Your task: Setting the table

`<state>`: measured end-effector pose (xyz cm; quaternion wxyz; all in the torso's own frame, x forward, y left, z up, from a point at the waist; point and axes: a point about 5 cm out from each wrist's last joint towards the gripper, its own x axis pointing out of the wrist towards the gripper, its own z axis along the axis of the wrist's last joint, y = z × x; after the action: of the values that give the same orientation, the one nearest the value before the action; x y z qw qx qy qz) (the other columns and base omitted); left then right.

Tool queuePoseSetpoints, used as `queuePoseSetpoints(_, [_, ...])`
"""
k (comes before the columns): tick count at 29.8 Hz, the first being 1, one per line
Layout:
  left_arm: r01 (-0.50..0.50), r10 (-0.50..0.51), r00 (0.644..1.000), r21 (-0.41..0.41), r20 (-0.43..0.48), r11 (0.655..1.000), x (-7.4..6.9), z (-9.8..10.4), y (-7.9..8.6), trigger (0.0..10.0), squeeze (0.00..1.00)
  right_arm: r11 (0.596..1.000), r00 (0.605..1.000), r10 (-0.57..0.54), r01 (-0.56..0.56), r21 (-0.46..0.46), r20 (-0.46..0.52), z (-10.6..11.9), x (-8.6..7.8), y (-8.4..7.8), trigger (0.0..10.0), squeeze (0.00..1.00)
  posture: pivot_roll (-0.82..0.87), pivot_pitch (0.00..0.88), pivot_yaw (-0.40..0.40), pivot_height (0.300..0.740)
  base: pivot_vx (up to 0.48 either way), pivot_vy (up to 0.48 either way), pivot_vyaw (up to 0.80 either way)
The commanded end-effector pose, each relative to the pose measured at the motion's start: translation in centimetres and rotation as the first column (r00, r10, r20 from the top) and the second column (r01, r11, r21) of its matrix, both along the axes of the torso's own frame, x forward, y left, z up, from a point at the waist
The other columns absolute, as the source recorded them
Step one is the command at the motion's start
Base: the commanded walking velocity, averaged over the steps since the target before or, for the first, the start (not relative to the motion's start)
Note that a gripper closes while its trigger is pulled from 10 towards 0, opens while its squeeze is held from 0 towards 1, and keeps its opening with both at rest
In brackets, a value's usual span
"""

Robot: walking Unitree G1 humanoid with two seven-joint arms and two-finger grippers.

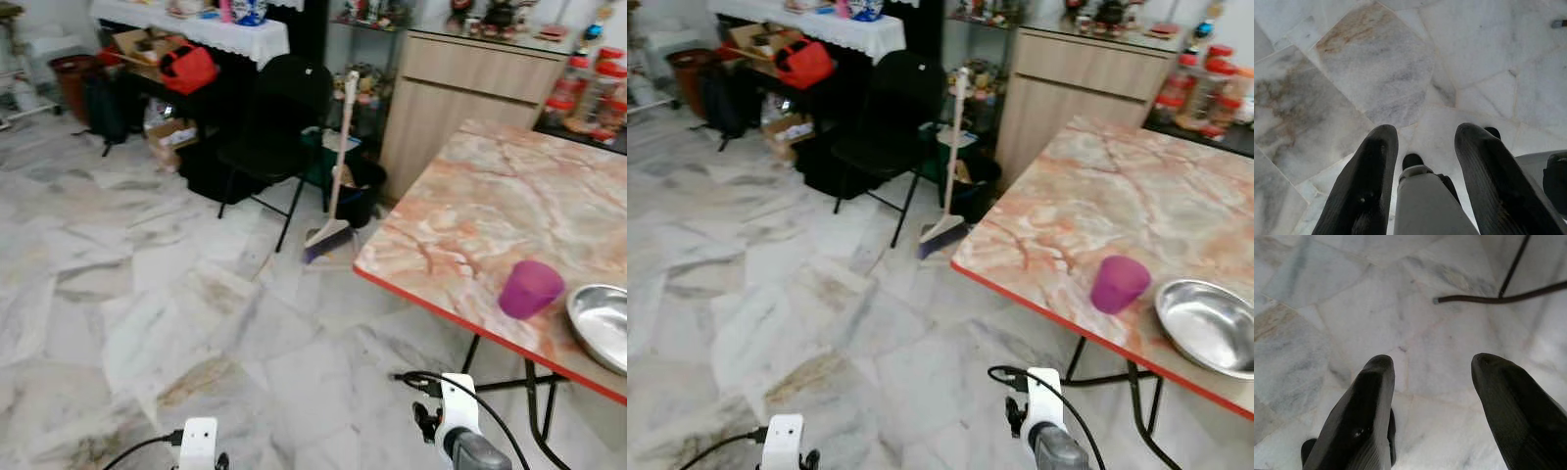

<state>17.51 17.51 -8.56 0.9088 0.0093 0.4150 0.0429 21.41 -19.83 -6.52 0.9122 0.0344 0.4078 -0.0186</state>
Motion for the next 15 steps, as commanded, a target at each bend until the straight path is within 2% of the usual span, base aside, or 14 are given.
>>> queuePoseSetpoints(1, [-0.01,0.01,1.0,-0.007,-0.003,1.0,-0.09,-0.05,0.0,10.0,0.0,1.0,1.0,-0.005,0.005,-0.003,0.001,0.04,0.04,-0.09,10.0,0.0,0.03,0.0,-0.057,0.719,0.0,0.0,-0.6])
queuePoseSetpoints(15, [0.029,-0.029,1.0,0.013,-0.009,0.999,-0.22,-0.09,0.11,10.0,0.0,1.0,1.0,-0.025,0.025,0.009,-0.006,-0.28,-0.39,0.31,10.0,0.0,0.02,0.0,-0.033,0.719,0.0,-0.02,-0.6])
